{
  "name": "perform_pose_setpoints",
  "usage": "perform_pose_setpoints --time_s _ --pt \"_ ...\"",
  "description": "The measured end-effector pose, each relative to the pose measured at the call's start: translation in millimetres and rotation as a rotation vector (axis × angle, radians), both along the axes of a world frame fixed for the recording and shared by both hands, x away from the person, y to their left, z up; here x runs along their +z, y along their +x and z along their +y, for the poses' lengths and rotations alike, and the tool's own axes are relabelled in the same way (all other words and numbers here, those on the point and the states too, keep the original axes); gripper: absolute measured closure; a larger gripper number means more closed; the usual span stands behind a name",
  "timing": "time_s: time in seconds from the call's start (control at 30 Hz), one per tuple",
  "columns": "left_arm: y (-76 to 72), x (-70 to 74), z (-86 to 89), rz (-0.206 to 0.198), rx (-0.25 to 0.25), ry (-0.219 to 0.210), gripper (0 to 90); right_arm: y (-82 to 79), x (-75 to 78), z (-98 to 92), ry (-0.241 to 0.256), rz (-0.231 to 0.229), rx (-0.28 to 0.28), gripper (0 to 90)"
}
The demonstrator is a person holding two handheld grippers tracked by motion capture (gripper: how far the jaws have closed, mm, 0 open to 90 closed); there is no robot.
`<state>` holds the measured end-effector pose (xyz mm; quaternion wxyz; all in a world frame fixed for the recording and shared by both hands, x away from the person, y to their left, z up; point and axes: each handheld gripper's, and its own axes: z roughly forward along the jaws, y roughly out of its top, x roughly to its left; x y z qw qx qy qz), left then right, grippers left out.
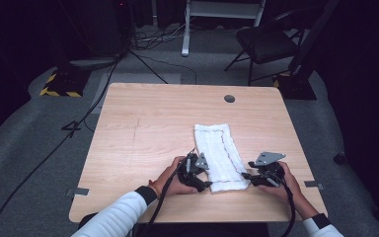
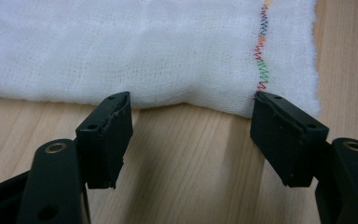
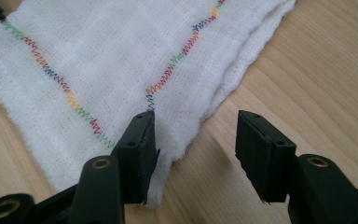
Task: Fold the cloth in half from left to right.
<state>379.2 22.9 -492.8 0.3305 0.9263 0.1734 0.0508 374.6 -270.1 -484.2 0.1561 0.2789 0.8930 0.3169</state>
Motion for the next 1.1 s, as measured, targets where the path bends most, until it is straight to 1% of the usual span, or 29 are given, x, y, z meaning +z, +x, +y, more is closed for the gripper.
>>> perform_pose_setpoints --time_s 0.13,0.17,0.23,0.27,0.3,0.33,0.37,0.4,0.43,0.47,0.5,0.57,0.6,0.63,0.67,0.7,0.8,0.87,0.9,0.93,0.97,1.03,1.07,1.1 --pt "-0.4 0.4 1.4 -0.005 -0.013 -0.002 29.3 -4.8 -1.2 1.9 0.016 0.008 -0.002 50.2" --pt "-0.9 1.5 3.6 0.007 -0.013 -0.036 28.9 -6.8 -1.5 3.2 0.019 0.012 0.003 50.3" --pt "-2.2 6.9 6.0 0.002 -0.02 -0.07 28.2 -10.1 -1.4 6.4 0.02 0.018 0.013 50.2" --pt "-2.5 10.8 6.5 0.003 -0.03 -0.099 27.5 -12.1 -1.4 8.6 0.022 0.023 0.027 50.3" --pt "-2.5 10.8 6.5 0.003 -0.03 -0.099 27.2 -12.1 -1.4 8.6 0.022 0.023 0.027 50.3" --pt "-4.3 14.0 4.5 -0.005 -0.037 -0.119 27.2 -17.6 -1.5 15.1 0.021 0.021 0.048 49.7" --pt "-6.1 13.5 1.4 -0.01 -0.049 -0.11 27.2 -19.5 -1.5 17.5 0.018 0.019 0.054 48.9" --pt "-7.8 12.4 -0.2 -0.01 -0.054 -0.096 26.9 -22.1 -1.2 20.9 0.008 0.007 0.061 48.3" --pt "-9.2 10.0 -2.0 -0.02 -0.069 -0.072 26.8 -23.3 -0.9 22.5 -0.001 0.001 0.055 48.4" --pt "-10.9 7.0 -3.2 -0.022 -0.071 -0.051 26.8 -24.7 -0.5 23.8 -0.009 -0.003 0.048 48.6" --pt "-12.5 4.1 -3.0 -0.018 -0.068 -0.039 27.3 -26.1 -0.7 24.3 -0.008 -0.005 0.046 48.7" --pt "-13.5 2.3 -1.4 -0.018 -0.075 -0.044 31.2 -27.6 -1.4 24.6 0.001 -0.005 0.042 48.9" --pt "-15.6 0.8 0.8 -0.01 -0.067 -0.051 32.0 -30.6 -2.3 24.7 0.016 0.001 0.043 48.8" --pt "-22.4 -0.7 4.6 -0.012 -0.054 -0.05 32.3 -32.3 -2.9 25.1 0.024 0.003 0.044 48.8" --pt "-22.4 -0.7 4.6 -0.012 -0.054 -0.05 32.5 -32.3 -2.9 25.1 0.024 0.003 0.044 48.8" --pt "-29.4 -1.8 8.4 -0.02 -0.057 -0.056 32.6 -35.4 -3.3 26.7 0.026 0.0 0.042 47.7" --pt "-38.5 -1.5 13.7 -0.016 -0.066 -0.054 32.6 -39.9 -3.3 29.5 0.023 -0.001 0.057 45.4" --pt "-42.0 -0.7 16.7 -0.007 -0.066 -0.054 32.5 -42.0 -2.7 31.9 0.015 0.0 0.07 40.7" --pt "-42.7 0.0 19.0 0.0 -0.063 -0.061 32.3 -42.5 -1.9 33.0 0.008 0.0 0.079 38.7" --pt "-42.6 0.7 20.5 0.007 -0.06 -0.069 31.0 -42.5 -0.2 33.7 0.003 -0.014 0.086 38.3" --pt "-41.9 2.6 22.3 0.007 -0.055 -0.078 30.1 -42.3 1.3 33.5 0.009 -0.024 0.087 38.3" --pt "-37.2 8.5 26.2 0.0 -0.035 -0.11 26.6 -38.9 7.1 31.7 0.043 -0.046 0.076 38.0" --pt "-32.3 12.4 28.7 0.005 -0.011 -0.137 26.5 -37.1 9.3 31.0 0.052 -0.052 0.071 37.9" --pt "-32.3 12.4 28.7 0.005 -0.011 -0.137 26.4 -32.9 13.0 29.8 0.065 -0.059 0.06 37.9"
